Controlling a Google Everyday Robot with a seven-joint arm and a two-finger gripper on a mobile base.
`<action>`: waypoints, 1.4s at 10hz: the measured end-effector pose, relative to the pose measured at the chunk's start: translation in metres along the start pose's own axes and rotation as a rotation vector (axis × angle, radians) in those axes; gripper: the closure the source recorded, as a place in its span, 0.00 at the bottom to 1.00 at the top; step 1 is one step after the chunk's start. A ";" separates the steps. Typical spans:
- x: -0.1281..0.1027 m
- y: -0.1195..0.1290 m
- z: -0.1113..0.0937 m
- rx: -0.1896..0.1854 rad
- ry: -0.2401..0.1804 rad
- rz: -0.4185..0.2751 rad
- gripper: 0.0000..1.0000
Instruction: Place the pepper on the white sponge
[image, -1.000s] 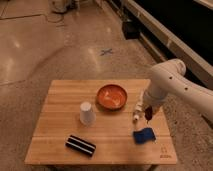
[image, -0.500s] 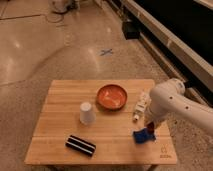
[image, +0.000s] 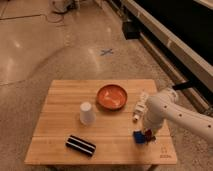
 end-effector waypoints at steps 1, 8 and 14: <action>0.001 -0.001 0.004 -0.003 0.001 -0.001 0.88; 0.011 0.004 0.017 -0.029 0.012 0.033 0.21; 0.011 -0.006 0.007 0.007 0.009 0.050 0.20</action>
